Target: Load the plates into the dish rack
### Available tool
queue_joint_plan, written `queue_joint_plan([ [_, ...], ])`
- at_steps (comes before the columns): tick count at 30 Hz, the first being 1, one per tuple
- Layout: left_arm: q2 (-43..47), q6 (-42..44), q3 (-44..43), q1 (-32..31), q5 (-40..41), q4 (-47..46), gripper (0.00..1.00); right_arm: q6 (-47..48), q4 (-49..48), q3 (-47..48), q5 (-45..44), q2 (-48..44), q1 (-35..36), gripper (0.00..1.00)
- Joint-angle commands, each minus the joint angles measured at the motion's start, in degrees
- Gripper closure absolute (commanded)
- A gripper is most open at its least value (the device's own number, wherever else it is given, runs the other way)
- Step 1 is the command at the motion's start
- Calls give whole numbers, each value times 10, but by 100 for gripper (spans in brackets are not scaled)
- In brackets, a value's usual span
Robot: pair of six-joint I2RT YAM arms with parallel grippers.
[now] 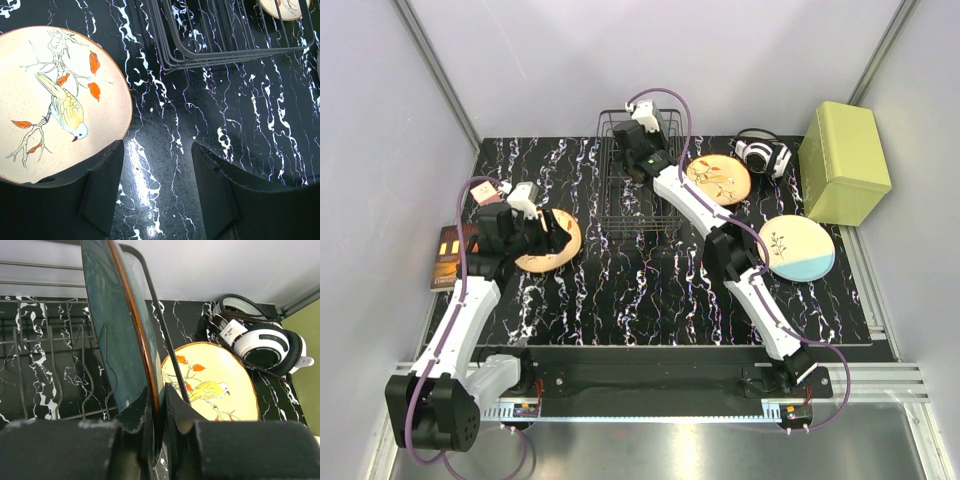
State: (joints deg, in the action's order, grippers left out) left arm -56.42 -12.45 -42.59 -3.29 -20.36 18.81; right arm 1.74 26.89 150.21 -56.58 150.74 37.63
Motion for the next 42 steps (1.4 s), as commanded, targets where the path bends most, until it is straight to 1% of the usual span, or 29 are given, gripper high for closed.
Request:
queue_joint_plan([
  [1,-4,4,-7,7,2,-18,34,-9,-58,20,-35,-40,3,68],
  [4,-13,3,-18,8,33,3,22,-4,-55,-8,-28,-63,4,62],
  [7,-22,26,-36,11,56,24,20,-1,-47,-35,-15,-98,7,57],
  [9,-31,40,-48,12,95,32,17,5,-32,-53,-4,-130,8,53],
  [11,-60,53,-67,14,130,43,15,-9,18,-59,-1,-160,10,46],
  [12,-74,65,-76,15,126,45,16,-14,47,-60,8,-170,11,43],
  [13,-107,85,-86,15,124,49,16,-63,118,-60,16,-189,12,42],
  [14,-124,92,-107,15,129,56,16,-83,154,-60,28,-198,13,38],
  [15,-141,97,-116,15,132,57,16,-102,189,-65,53,-207,13,37],
  [16,-175,107,-124,17,133,57,16,-136,252,-69,67,-226,13,36],
  [17,-191,110,-141,21,144,57,16,-152,282,-76,81,-235,13,34],
  [19,-240,110,-160,28,144,56,15,-169,342,-106,147,-266,13,30],
  [20,-257,110,-191,33,133,64,16,-170,347,-126,198,-282,13,23],
  [21,-291,115,-208,44,122,69,16,-169,348,-170,224,-298,13,17],
  [22,-308,128,-225,48,111,73,20,-160,345,-190,251,-326,13,11],
  [23,-326,142,-263,51,103,88,22,-149,345,-202,301,-334,13,7],
  [24,-361,144,-282,52,106,97,24,-141,345,-214,322,-341,14,3],
  [25,-378,146,-324,57,108,118,26,-127,347,-217,341,-348,13,2],
  [26,-392,146,-343,61,108,126,30,-121,348,-218,366,-348,13,0],
  [29,-424,153,-386,79,133,134,26,-110,350,-217,399,-349,12,0],
  [31,-447,179,-414,93,141,149,26,-111,349,-216,412,-346,12,0],
  [33,-478,197,-435,105,137,168,26,-104,352,-206,457,-341,10,0],
  [34,-489,218,-457,119,129,188,26,-84,359,-199,485,-337,6,0],
  [35,-500,229,-468,127,103,200,27,-69,366,-177,575,-333,0,0],
  [36,-516,242,-475,136,85,207,27,-60,379,-166,626,-329,-16,0],
  [37,-520,271,-476,149,70,209,20,-55,382,-157,665,-323,-24,0],
  [38,-525,282,-477,153,64,209,19,-54,386,-138,721,-317,-31,0],
  [41,-558,312,-491,169,38,230,20,-56,392,-128,751,-313,-53,0],
  [42,-566,320,-493,170,34,235,22,-56,393,-129,756,-313,-59,0],
])
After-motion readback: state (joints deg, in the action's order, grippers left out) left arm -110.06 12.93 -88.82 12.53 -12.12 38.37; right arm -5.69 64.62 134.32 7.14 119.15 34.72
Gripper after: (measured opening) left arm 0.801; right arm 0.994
